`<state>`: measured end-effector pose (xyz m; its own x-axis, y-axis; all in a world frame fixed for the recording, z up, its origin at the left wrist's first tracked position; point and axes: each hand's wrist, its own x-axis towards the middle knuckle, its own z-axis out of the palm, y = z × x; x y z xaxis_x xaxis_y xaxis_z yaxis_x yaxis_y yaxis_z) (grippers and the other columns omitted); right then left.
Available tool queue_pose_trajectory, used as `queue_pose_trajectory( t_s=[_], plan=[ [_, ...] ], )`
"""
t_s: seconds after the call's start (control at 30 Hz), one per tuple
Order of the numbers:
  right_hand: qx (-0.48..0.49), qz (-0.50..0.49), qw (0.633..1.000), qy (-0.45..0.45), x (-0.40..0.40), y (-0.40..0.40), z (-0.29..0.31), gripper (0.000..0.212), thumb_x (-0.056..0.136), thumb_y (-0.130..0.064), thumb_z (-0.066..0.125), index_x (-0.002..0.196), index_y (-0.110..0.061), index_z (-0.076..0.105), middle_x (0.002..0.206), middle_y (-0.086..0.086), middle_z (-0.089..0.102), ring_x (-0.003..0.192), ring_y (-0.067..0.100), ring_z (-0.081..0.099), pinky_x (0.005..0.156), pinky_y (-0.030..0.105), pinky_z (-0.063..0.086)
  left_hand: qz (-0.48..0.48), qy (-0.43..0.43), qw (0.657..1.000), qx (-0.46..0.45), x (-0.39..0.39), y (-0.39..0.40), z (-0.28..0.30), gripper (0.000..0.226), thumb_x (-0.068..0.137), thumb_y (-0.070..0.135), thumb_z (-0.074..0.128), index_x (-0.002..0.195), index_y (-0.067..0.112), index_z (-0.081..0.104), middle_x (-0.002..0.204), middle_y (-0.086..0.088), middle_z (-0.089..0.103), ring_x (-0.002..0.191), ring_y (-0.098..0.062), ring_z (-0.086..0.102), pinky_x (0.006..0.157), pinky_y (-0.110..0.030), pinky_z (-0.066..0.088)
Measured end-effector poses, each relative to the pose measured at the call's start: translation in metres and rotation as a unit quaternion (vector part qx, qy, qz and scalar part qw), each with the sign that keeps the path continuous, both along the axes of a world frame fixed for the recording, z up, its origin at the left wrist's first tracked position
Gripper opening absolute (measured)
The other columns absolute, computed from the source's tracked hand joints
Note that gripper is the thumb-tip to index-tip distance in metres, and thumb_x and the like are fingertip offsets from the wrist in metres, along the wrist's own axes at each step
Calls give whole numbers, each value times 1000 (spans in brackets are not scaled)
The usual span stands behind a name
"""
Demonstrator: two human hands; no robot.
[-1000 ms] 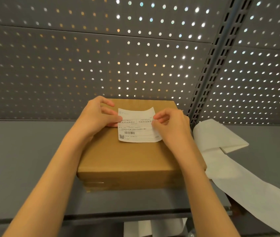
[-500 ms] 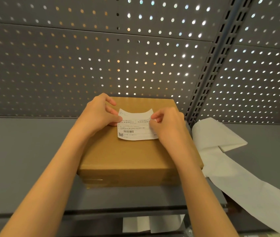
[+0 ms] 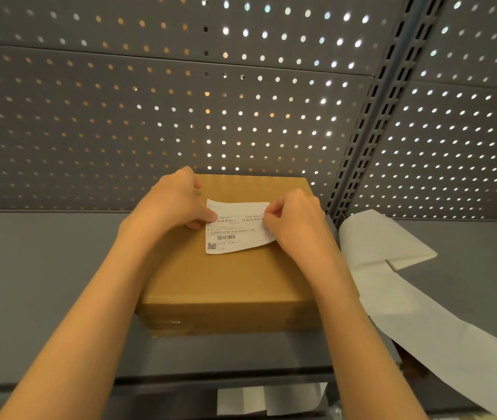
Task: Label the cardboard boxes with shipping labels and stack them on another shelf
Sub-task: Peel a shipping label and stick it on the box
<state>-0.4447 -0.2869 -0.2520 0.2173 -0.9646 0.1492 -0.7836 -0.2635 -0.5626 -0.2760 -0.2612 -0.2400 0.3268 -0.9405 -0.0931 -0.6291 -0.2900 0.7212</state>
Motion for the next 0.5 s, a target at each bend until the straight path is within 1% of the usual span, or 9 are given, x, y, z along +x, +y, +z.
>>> queue_pose_trajectory(
  t_s=[0.07,0.1,0.13,0.17,0.2,0.27,0.33,0.4,0.5],
  plan=[
    [16,0,1000,3,0,-3,0,22,88,-3,49,95,6,67,90,19,68,82,37,63,68,46,55,19,-82,996,37,1,1,3,53,70,28,80,108,12,46,93,-6,63,71,-21,66,72,-31,52],
    [22,1,1000,5,0,-5,0,21,89,-5,48,86,5,66,80,16,65,70,33,60,61,40,54,33,-133,989,58,3,2,4,59,68,38,80,109,13,46,96,-5,61,80,-23,65,72,-32,49],
    [26,3,1000,10,0,-6,1,23,90,-5,46,74,2,60,68,11,56,58,28,50,54,35,47,46,-176,981,71,5,3,5,64,66,47,79,110,13,46,98,-4,59,90,-25,61,74,-33,45],
    [28,7,999,15,1,-6,2,28,90,-6,44,63,-3,50,59,7,45,51,22,39,49,30,38,51,-202,975,75,6,5,5,66,65,52,77,109,13,46,98,-2,57,98,-27,57,75,-34,42],
    [27,14,999,23,0,-5,3,32,90,-7,43,58,-7,40,56,5,36,49,20,30,47,28,30,49,-215,973,70,7,6,4,64,66,54,75,106,14,47,98,-1,56,101,-27,54,76,-34,38],
    [17,27,999,38,0,-2,3,37,94,-14,40,57,-11,33,57,3,33,50,19,29,45,29,21,32,-223,973,38,6,10,1,53,71,52,72,104,17,51,103,-1,58,102,-26,53,76,-33,36],
    [1,32,998,58,0,3,3,39,98,-22,37,60,-13,36,66,4,40,58,23,38,47,30,23,9,-232,973,-13,0,14,-3,40,81,43,66,109,17,53,111,-3,55,106,-27,50,78,-34,37],
    [-18,13,996,91,0,8,4,41,100,-26,33,60,-15,32,82,5,41,69,26,40,56,31,27,-17,-243,968,-59,-7,17,-6,32,90,34,57,116,15,55,117,-6,51,113,-26,43,81,-35,36],
    [-74,18,992,104,-1,12,9,41,100,-19,32,59,-15,30,90,6,39,77,26,39,65,33,31,-71,-249,959,-114,-15,20,-11,29,98,22,43,123,14,54,125,-5,48,121,-22,35,88,-33,37]
  ],
)
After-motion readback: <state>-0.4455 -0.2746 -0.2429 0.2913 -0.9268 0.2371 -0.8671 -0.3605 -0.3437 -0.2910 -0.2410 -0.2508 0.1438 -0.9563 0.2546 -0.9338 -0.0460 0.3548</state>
